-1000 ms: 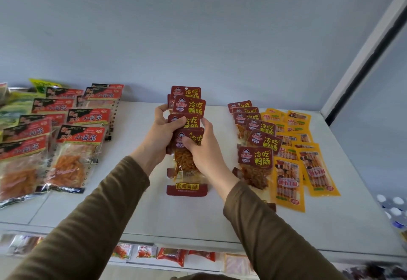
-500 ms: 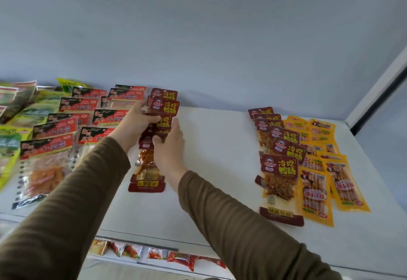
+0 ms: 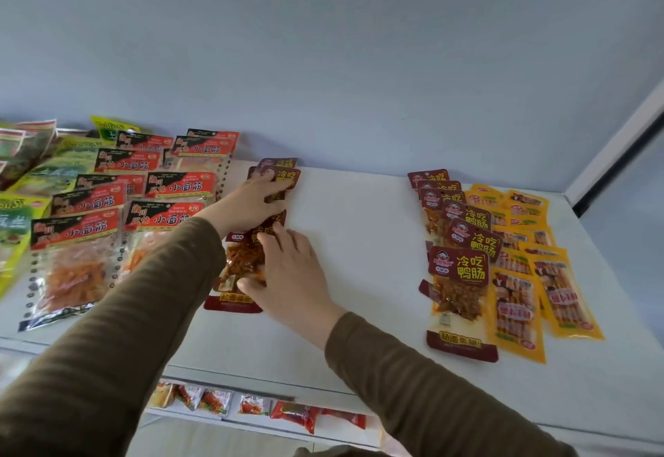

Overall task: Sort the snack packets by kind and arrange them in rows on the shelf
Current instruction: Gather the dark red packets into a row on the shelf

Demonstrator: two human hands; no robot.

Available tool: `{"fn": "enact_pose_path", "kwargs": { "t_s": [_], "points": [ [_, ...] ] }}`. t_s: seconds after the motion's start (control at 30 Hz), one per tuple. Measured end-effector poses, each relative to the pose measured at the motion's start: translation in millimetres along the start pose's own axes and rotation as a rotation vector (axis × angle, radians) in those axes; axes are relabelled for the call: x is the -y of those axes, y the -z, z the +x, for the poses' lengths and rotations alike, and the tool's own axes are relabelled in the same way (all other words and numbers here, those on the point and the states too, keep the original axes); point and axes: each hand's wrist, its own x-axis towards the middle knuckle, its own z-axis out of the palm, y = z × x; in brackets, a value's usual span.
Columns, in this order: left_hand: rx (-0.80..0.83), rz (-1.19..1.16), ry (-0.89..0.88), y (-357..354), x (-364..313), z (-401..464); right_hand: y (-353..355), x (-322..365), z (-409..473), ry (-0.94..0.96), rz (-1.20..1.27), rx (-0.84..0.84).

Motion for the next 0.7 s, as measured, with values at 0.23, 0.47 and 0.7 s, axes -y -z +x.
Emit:
{"fn": "enact_pose_path", "kwargs": {
  "t_s": [0.23,0.47,0.7],
  "points": [
    [-0.061,0.108,0.073,10.7,-8.0,-7.3,-3.0,23.5,5.3,0.000,-0.067,0.026],
    [-0.208,-0.071,-0.077,-7.1,-47.7,-2.1,70.6,-39.5,-39.1,-0.062,0.002,-0.028],
    [-0.055,-0.199,-0.200,-59.1,-138.6,9.7,135.5,-119.6,-104.6,-0.282,-0.097,-0.133]
  ]
}}
